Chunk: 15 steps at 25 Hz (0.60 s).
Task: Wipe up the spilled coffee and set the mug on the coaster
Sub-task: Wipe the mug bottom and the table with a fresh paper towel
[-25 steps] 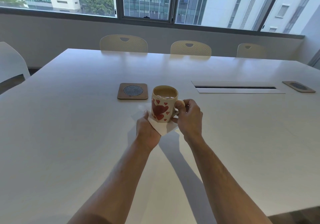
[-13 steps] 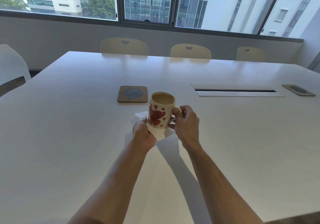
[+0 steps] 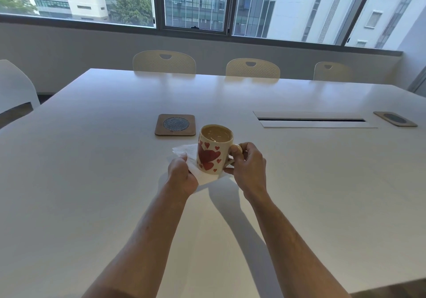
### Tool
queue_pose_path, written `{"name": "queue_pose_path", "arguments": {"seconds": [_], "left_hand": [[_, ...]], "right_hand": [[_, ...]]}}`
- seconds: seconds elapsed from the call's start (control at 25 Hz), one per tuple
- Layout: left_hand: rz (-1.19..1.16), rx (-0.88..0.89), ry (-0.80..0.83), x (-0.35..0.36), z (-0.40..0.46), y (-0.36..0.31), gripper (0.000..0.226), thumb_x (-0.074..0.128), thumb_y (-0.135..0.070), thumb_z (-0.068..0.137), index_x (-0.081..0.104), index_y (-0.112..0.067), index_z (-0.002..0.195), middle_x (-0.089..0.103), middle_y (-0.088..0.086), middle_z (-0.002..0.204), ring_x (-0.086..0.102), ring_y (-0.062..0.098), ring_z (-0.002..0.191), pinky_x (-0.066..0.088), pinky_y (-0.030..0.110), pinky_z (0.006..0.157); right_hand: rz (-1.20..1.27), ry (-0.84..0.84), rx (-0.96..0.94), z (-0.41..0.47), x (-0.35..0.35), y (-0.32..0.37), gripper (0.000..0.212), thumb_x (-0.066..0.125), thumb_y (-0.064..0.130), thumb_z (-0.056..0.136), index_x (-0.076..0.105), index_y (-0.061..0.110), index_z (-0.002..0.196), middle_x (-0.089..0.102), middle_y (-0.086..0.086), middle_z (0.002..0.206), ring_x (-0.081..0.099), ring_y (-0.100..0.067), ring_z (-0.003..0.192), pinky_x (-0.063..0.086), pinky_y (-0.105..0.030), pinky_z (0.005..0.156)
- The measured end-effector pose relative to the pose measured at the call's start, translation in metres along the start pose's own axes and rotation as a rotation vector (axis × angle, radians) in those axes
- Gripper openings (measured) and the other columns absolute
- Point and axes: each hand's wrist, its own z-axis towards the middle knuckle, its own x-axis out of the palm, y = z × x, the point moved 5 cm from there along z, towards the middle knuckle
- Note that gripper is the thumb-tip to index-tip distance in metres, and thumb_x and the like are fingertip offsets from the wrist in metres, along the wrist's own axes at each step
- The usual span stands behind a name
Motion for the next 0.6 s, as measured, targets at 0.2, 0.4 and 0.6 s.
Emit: {"name": "queue_pose_path", "arguments": {"seconds": [0.2, 0.4, 0.6], "left_hand": [[0.014, 0.018, 0.007, 0.0, 0.001, -0.002, 0.053, 0.02, -0.03, 0.104, 0.019, -0.009, 0.153, 0.034, 0.023, 0.152, 0.038, 0.045, 0.135, 0.029, 0.062, 0.108], [-0.019, 0.022, 0.168, 0.01, -0.006, 0.012, 0.059, 0.019, -0.041, 0.103, 0.041, -0.004, 0.142, 0.053, 0.029, 0.136, 0.054, 0.045, 0.122, 0.043, 0.061, 0.1], [-0.02, 0.012, 0.29, 0.018, -0.016, 0.027, 0.057, 0.014, -0.038, 0.104, 0.055, -0.006, 0.128, 0.065, 0.025, 0.121, 0.065, 0.039, 0.108, 0.056, 0.05, 0.081]], "right_hand": [[0.013, 0.007, -0.005, -0.001, -0.006, -0.001, 0.008, 0.057, 0.026, 0.098, 0.058, 0.02, 0.093, 0.069, 0.001, 0.092, 0.071, -0.018, 0.085, 0.063, -0.036, 0.067], [0.112, -0.014, -0.014, -0.001, -0.009, 0.007, 0.014, 0.056, 0.025, 0.098, 0.056, 0.027, 0.084, 0.069, 0.002, 0.089, 0.072, -0.014, 0.08, 0.057, -0.02, 0.053], [0.047, -0.038, -0.036, 0.001, -0.012, 0.005, 0.013, 0.056, 0.028, 0.098, 0.056, 0.025, 0.085, 0.067, 0.005, 0.086, 0.071, -0.017, 0.08, 0.062, -0.031, 0.061]]}}
